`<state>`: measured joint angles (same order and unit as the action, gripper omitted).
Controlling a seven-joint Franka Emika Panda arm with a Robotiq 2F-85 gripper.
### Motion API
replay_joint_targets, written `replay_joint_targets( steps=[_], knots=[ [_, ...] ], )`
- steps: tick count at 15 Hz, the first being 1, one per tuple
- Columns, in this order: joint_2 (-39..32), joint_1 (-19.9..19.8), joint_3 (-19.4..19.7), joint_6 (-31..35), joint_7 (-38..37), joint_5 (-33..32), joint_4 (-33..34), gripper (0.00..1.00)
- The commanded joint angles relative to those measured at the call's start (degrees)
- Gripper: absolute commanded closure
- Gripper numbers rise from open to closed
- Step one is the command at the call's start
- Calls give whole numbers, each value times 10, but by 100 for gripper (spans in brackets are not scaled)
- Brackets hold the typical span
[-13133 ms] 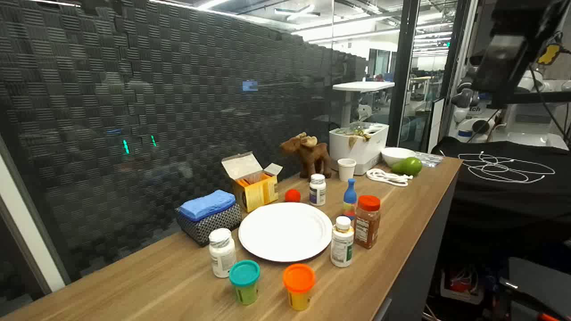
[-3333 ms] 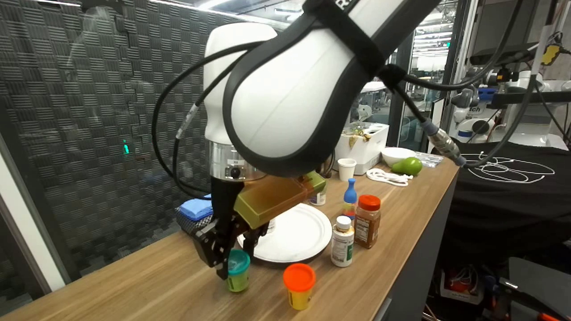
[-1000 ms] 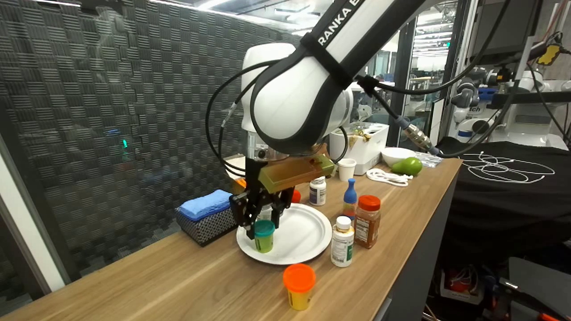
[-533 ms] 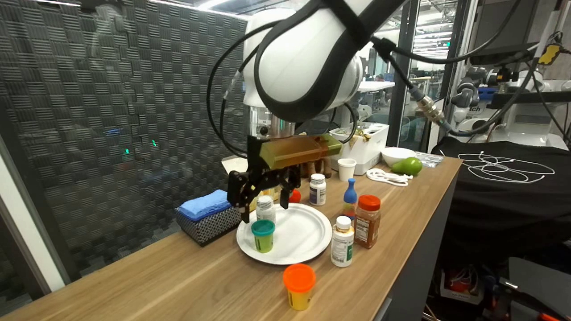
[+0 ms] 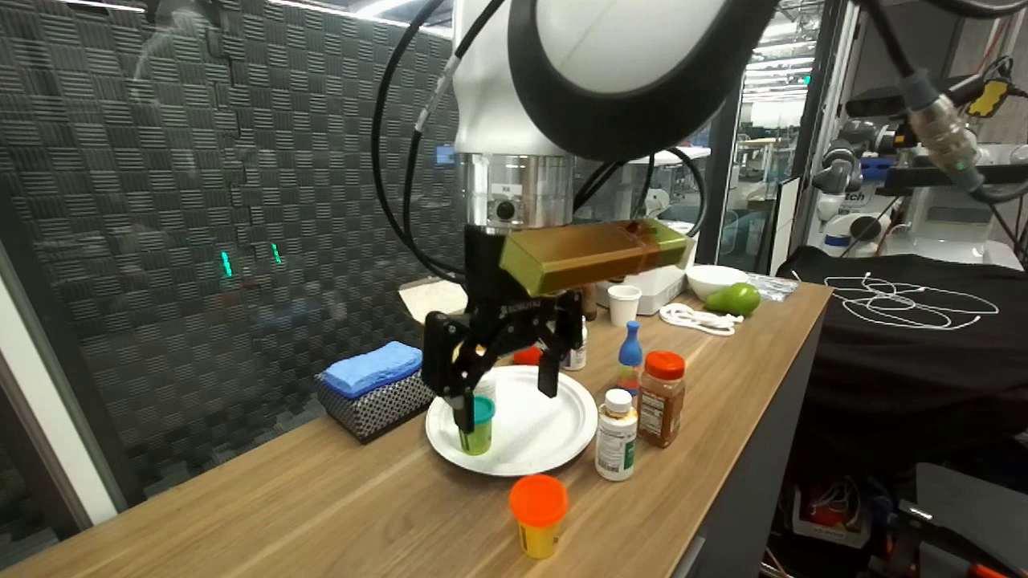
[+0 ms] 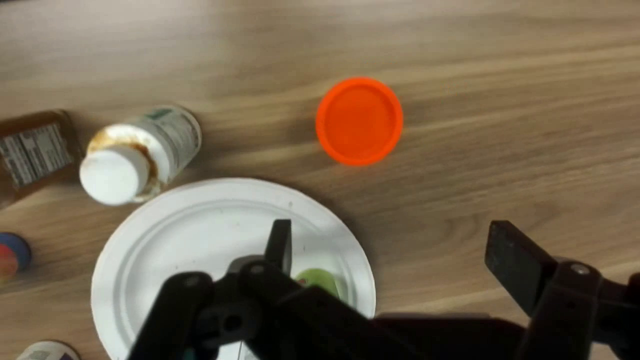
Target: Put all the containers and the orange plushie that are around the white plate on the white plate
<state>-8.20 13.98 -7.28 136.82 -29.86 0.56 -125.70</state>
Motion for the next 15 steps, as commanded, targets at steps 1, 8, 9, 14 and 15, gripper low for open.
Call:
replay_joint_targets(
  steps=[1,8,9,14,15],
  knots=[
    [36,1,-14,-18,5,-3,-55,0],
    [10,-4,-29,0,99,6,-68,0],
    [6,-5,-28,0,108,8,-66,0],
    [-13,-6,-30,5,146,27,-58,0],
    [-18,-7,-30,12,148,28,-59,0]
  ],
)
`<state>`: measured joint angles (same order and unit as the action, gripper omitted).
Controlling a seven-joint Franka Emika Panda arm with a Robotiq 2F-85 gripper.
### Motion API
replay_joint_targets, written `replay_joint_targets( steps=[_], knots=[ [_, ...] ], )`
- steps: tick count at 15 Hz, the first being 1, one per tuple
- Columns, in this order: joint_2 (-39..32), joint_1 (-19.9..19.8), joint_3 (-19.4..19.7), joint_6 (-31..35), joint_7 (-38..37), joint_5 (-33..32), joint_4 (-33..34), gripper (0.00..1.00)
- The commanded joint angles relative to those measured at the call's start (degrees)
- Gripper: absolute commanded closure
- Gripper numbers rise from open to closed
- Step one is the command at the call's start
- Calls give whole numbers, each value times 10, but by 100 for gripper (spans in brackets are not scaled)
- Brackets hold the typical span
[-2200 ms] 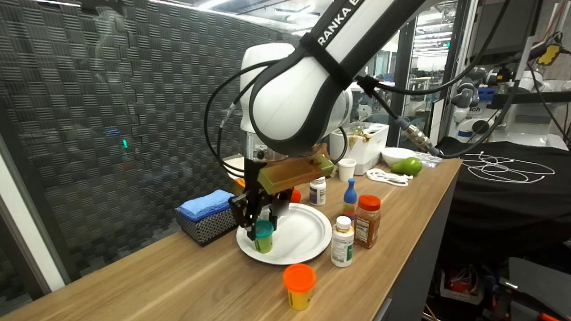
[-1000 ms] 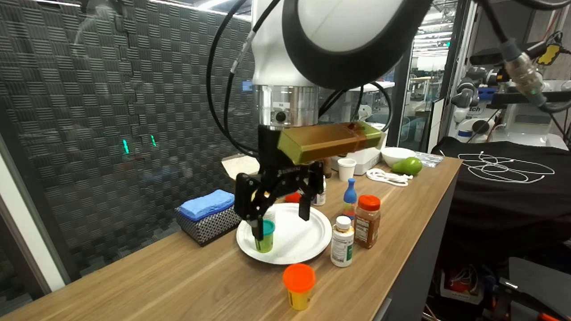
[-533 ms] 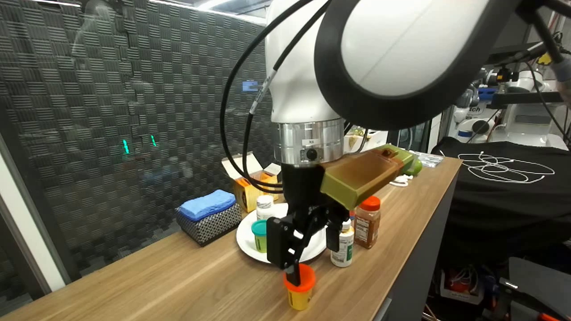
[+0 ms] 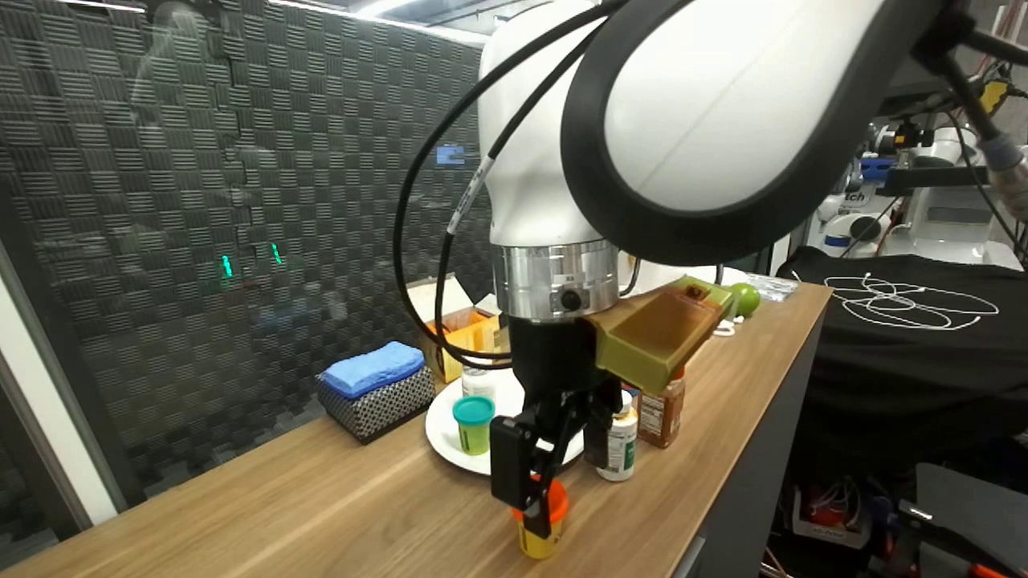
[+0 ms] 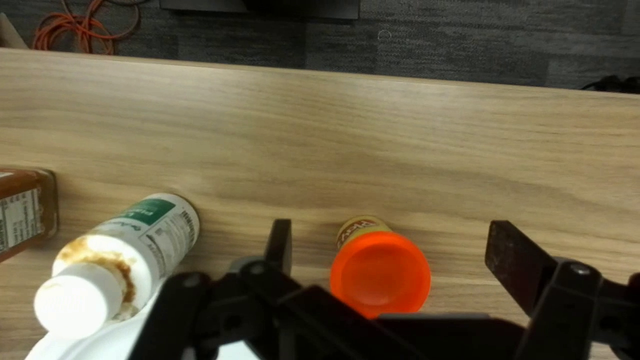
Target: Put all the containers and the orange plushie that are around the white plate on the white plate
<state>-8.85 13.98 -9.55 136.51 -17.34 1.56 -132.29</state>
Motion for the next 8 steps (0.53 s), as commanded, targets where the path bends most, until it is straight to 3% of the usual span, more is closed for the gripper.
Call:
replay_joint_targets(
  steps=[1,8],
  knots=[
    [-17,-5,-5,18,17,12,9,0],
    [-49,-4,2,83,5,4,20,0]
  ],
)
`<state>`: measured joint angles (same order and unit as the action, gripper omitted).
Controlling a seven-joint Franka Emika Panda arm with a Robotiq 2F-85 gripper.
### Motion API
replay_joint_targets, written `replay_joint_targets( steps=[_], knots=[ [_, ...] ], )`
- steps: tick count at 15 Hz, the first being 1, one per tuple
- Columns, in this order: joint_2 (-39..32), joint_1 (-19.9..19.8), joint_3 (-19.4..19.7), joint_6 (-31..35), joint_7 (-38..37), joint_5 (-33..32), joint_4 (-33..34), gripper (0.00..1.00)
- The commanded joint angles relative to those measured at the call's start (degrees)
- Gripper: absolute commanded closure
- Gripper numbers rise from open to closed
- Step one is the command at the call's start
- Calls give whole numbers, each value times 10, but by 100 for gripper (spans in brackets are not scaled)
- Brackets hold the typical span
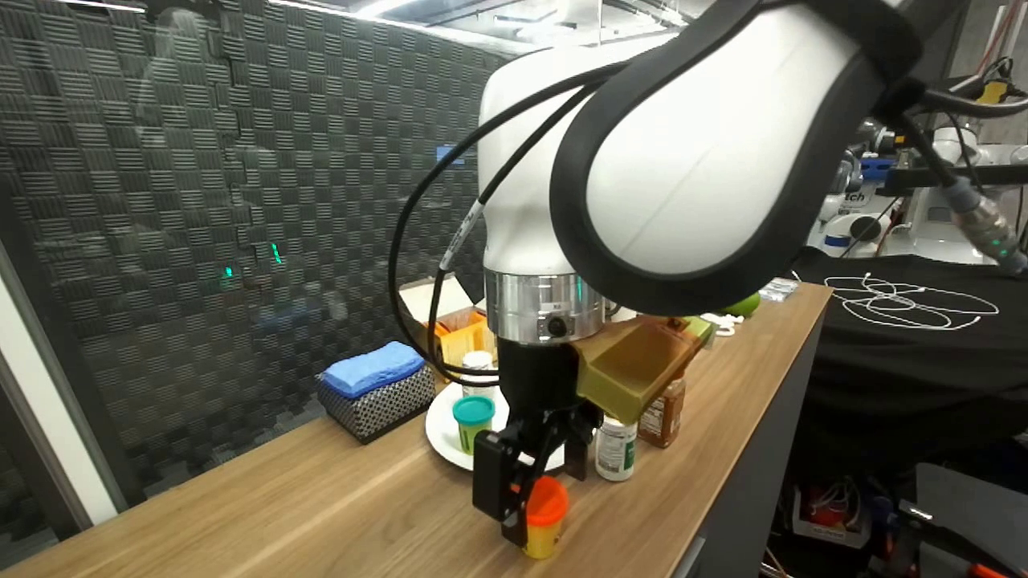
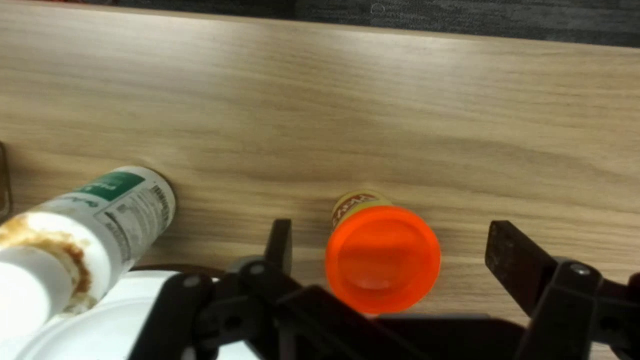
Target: Put all the containers and the orange plushie that are around the white plate on the white plate
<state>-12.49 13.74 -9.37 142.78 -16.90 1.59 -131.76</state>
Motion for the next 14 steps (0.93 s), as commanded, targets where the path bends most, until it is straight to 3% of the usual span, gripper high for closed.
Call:
replay_joint_targets(
  steps=[1,2,3,9,14],
  knots=[
    [-16,-2,1,25,1,3,16,0],
    [-19,-1,2,27,1,2,17,7],
    [-21,-1,3,29,0,0,17,26],
    [-12,-2,5,17,-8,9,22,71],
    [9,-1,18,10,-36,-9,51,72]
  ],
)
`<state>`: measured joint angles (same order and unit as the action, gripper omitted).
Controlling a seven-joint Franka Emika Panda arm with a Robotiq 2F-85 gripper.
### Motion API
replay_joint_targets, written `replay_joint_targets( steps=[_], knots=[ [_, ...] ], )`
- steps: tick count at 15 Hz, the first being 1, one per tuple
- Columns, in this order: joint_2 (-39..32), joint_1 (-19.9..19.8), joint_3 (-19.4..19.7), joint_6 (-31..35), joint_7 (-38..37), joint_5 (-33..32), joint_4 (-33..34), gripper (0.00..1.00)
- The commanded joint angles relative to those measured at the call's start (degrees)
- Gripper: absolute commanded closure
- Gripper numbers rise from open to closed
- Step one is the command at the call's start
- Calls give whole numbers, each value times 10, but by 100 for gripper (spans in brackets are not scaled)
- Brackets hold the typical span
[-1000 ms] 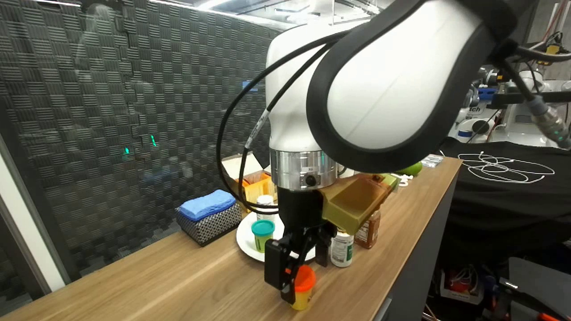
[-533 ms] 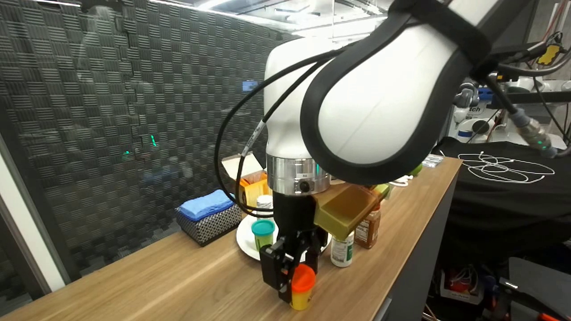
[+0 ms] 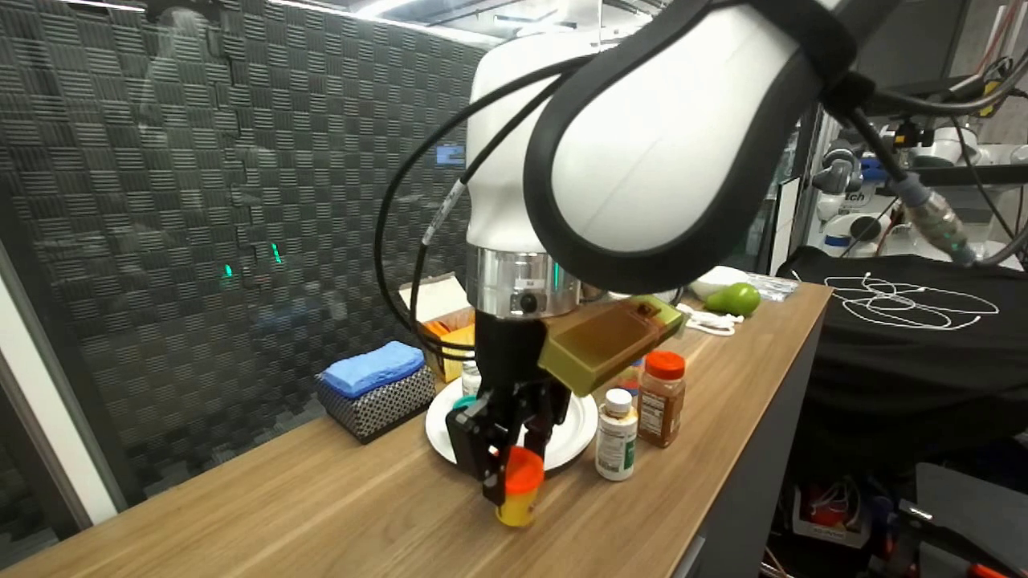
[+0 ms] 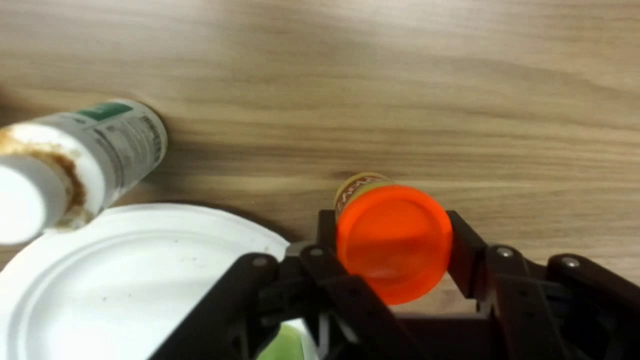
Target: Put all the containers and the orange plushie that are around the white plate on the white plate
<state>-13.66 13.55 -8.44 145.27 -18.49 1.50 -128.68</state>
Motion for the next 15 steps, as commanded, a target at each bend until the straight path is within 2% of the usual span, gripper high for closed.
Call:
replay_joint_targets(
  steps=[1,8,15],
  knots=[
    [20,0,13,-15,-26,-16,28,72],
    [-20,1,48,-9,-58,-78,54,72],
    [-53,4,64,25,-65,-79,74,72]
  ],
)
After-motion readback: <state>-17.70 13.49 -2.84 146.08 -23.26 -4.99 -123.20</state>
